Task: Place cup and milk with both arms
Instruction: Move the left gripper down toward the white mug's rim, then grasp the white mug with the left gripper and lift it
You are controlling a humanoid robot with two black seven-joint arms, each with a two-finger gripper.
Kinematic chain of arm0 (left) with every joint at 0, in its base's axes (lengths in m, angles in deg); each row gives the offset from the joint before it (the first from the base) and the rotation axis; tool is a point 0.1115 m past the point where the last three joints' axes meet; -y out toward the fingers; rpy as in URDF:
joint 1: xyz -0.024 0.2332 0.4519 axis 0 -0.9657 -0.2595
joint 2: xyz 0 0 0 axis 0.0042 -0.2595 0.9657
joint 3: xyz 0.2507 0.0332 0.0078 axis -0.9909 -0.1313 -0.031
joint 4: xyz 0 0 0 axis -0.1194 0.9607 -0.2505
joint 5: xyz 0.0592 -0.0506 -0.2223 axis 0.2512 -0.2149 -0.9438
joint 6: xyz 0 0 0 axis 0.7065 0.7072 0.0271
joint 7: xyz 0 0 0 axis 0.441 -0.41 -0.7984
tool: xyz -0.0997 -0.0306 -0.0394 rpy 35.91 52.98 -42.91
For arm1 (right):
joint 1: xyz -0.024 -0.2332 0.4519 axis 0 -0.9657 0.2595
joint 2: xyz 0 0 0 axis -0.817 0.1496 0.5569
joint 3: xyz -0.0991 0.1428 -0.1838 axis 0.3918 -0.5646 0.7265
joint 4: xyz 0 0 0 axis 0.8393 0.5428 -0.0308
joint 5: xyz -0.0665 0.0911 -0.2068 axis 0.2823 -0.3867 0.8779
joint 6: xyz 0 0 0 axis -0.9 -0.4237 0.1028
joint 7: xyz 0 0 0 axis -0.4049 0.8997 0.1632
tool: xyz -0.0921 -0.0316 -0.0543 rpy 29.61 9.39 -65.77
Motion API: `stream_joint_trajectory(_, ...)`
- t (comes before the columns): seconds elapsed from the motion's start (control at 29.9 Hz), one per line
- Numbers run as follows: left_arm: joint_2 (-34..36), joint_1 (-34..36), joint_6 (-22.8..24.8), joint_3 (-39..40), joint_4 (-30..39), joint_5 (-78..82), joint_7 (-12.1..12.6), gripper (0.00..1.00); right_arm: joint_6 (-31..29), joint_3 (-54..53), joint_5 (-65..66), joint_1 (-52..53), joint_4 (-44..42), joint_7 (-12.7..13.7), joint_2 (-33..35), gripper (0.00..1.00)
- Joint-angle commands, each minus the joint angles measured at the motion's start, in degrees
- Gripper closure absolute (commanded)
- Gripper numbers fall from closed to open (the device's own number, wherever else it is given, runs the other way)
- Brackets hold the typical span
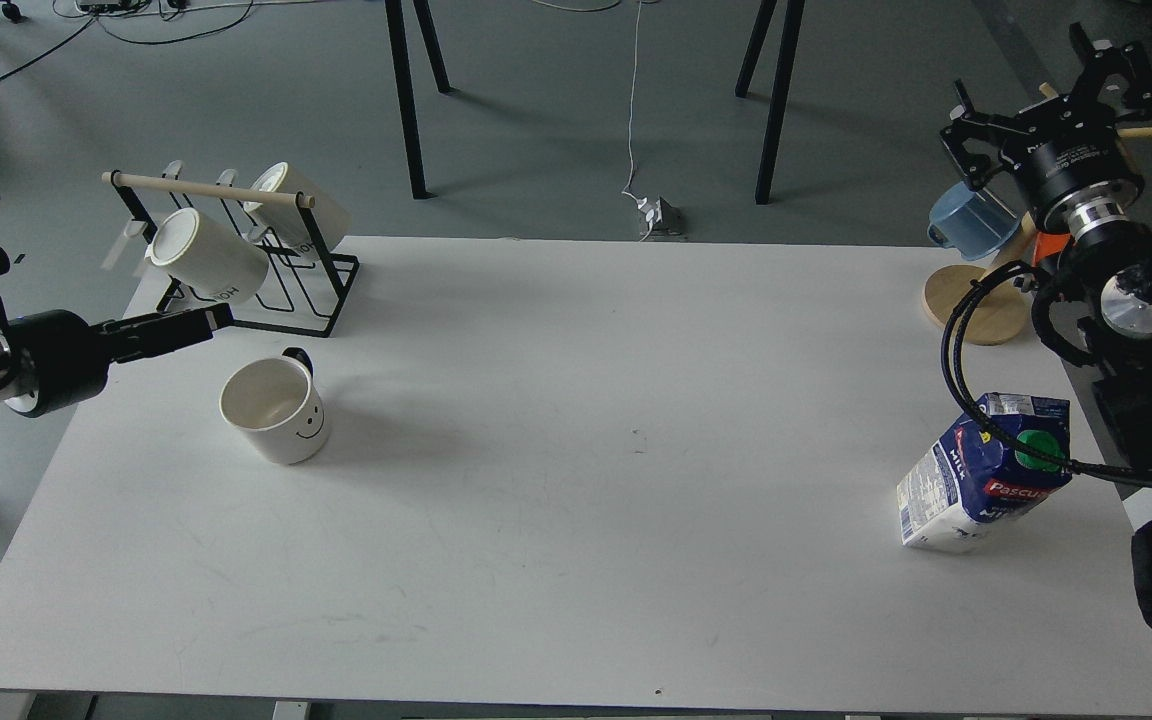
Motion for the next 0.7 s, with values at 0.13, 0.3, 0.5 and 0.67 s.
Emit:
stream_joint_trajectory(0.13, -6.48, 0.08, -1.58, -0.14, -5.32, 6.26, 0.45, 0.12, 0.0, -0.06, 0.0, -0.12, 0.24, 0.08, 0.89, 0.0)
stream_joint_trajectory(0.3, -12.02, 0.26, -4.74, -0.4, -11.83, 19.62, 0.37, 0.13, 0.0, -0.06, 0.0, -0.21, 0.24, 0.08, 0.89, 0.0)
stream_joint_trajectory(0.5, -13.08, -0.1, -5.98, -0.4, -12.36, 22.71, 0.63, 0.16, 0.0, -0.15, 0.0, -1.18, 0.24, 0.0, 0.89, 0.0)
stream_joint_trajectory(0.67, -13.61, -0.01, -5.98, -1.54, -14.82, 22.8, 1.07, 0.25, 0.0, -0.24, 0.0, -1.18, 0.24, -0.01, 0.89, 0.0)
